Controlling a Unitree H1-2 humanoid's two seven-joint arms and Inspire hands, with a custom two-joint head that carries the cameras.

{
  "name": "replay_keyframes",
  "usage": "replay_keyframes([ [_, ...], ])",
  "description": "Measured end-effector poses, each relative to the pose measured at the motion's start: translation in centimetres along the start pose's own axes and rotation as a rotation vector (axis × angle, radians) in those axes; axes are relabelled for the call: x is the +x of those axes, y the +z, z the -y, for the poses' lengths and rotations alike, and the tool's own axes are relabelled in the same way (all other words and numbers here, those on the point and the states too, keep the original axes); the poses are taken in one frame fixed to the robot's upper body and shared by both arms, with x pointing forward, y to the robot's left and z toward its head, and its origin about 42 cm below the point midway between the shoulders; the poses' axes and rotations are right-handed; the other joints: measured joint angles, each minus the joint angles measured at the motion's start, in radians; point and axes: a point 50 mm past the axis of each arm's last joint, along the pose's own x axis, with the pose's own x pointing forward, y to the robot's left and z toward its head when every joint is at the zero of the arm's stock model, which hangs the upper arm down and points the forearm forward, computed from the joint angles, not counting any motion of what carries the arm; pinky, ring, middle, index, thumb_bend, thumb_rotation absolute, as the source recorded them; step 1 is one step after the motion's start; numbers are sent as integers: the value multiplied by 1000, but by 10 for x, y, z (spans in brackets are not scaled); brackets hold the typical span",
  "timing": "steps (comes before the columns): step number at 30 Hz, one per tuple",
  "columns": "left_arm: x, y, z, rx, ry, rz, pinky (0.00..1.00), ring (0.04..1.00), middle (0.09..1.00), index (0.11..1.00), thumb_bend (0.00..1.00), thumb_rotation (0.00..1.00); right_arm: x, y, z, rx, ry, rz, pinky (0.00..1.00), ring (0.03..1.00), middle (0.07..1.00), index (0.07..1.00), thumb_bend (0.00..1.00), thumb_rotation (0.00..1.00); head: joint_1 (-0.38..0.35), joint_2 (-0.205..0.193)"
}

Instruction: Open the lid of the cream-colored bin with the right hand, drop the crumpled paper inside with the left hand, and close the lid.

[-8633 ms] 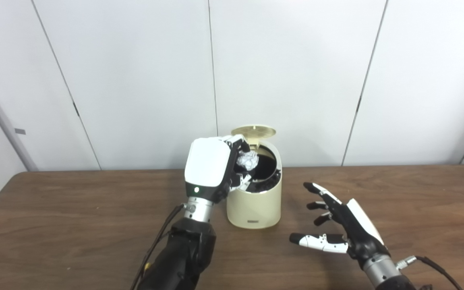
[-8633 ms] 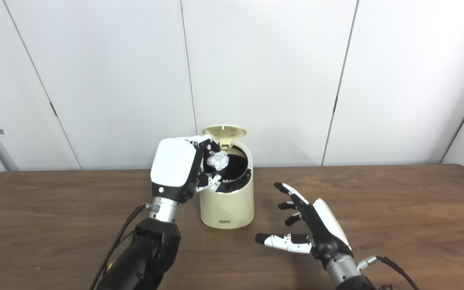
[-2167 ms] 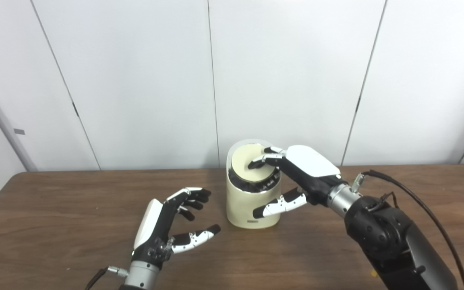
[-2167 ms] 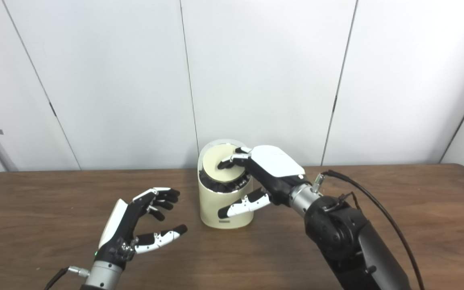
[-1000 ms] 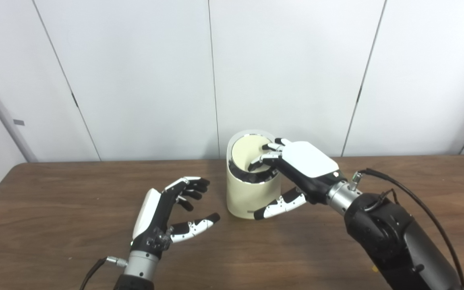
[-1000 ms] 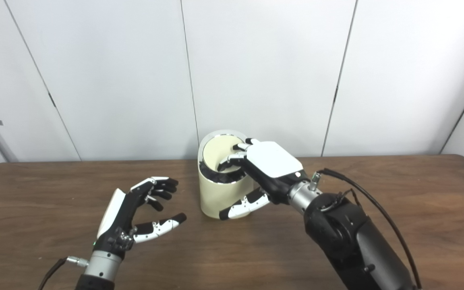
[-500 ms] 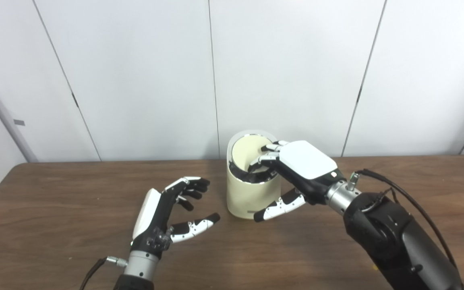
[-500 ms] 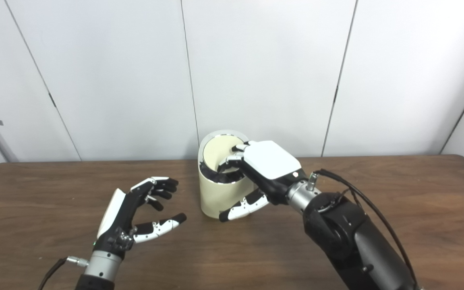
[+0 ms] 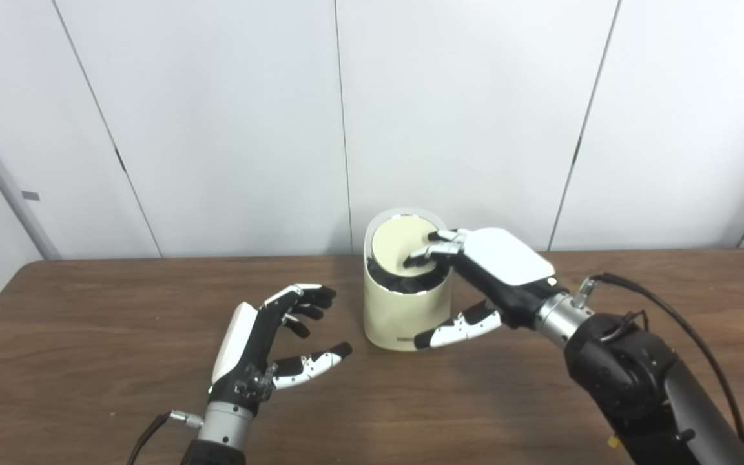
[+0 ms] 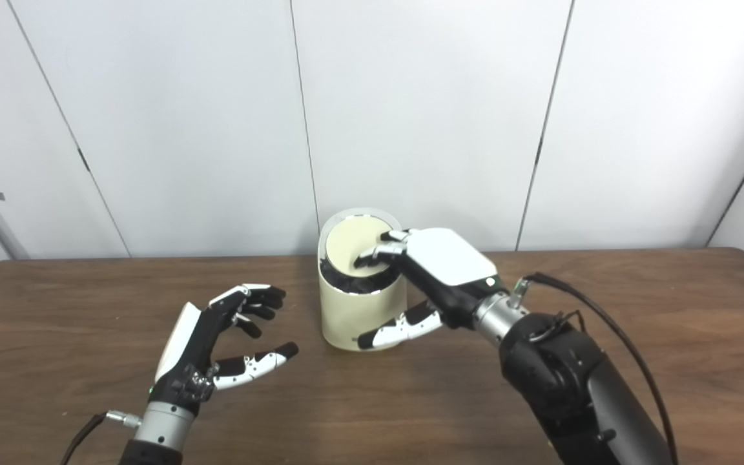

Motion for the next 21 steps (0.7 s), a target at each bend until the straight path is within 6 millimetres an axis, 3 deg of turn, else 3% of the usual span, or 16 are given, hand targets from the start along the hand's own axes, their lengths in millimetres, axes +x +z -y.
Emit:
replay_keyframes([
  [8,0,0,-1,-5,-3,0,509,639,679,695,695,111,-7,-2,5,75,-98,-13,847,900,807,797,662,541,3,0],
  [13,0,-1,-1,-8,-3,0,508,644,680,696,691,109,-15,-9,3,175,-158,-33,765,847,847,840,685,443,3,0],
  [16,0,0,-1,-9,-4,1,509,641,681,698,687,106,-23,-16,-3,240,-178,-54,699,866,941,908,723,382,3,0],
  [21,0,-1,-2,-6,-5,2,502,637,681,701,685,103,-37,-31,-22,325,-155,-114,689,857,924,934,758,326,2,-3],
])
